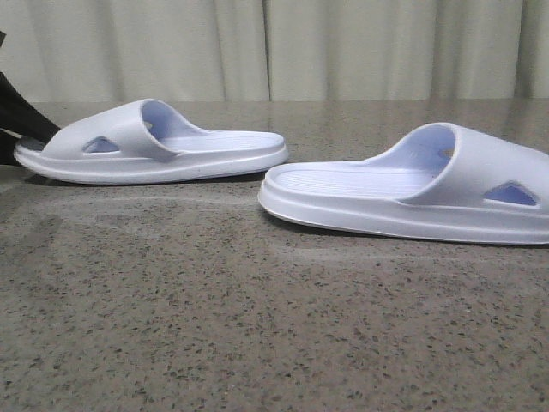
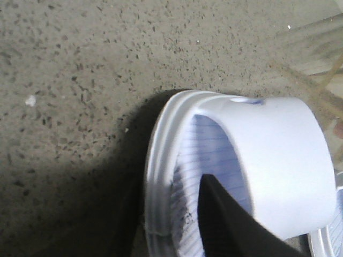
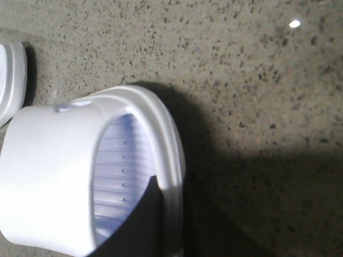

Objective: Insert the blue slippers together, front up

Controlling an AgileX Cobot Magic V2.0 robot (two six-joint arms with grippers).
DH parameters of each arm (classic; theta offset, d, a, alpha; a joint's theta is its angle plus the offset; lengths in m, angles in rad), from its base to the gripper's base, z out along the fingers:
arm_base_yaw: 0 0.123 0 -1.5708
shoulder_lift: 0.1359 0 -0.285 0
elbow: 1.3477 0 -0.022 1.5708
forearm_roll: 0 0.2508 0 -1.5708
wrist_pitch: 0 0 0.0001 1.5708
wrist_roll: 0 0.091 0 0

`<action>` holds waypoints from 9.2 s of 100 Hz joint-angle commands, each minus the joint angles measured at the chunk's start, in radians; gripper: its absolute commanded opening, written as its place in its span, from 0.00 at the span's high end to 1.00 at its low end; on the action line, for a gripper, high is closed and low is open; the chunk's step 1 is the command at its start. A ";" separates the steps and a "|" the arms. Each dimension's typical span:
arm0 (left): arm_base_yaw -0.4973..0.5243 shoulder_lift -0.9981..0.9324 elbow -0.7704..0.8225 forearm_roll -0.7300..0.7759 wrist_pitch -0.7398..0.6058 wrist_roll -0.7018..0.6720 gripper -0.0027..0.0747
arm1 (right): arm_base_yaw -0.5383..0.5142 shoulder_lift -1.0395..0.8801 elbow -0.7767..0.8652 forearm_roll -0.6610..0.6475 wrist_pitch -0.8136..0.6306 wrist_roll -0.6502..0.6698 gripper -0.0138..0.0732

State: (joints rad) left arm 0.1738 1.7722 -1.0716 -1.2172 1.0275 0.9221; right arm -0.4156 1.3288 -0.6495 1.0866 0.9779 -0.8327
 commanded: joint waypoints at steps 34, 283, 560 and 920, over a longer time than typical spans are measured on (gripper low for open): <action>-0.003 -0.038 -0.070 -0.047 0.129 0.017 0.95 | -0.007 -0.016 -0.034 0.206 0.040 -0.076 0.96; -0.119 -0.038 -0.191 -0.188 0.241 -0.272 0.94 | 0.209 0.385 -0.519 0.358 0.191 -0.090 0.96; 0.166 -0.166 -0.402 -0.093 0.240 -0.060 0.82 | 0.124 0.383 -0.609 0.378 0.332 -0.071 0.85; -0.206 -1.362 0.711 0.270 -0.826 -0.043 0.95 | 0.282 -0.943 0.348 0.151 -0.460 -0.240 0.94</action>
State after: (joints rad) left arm -0.0262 0.4350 -0.3438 -1.1577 0.3046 1.1411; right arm -0.1346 0.3800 -0.2772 1.1986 0.5344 -1.0629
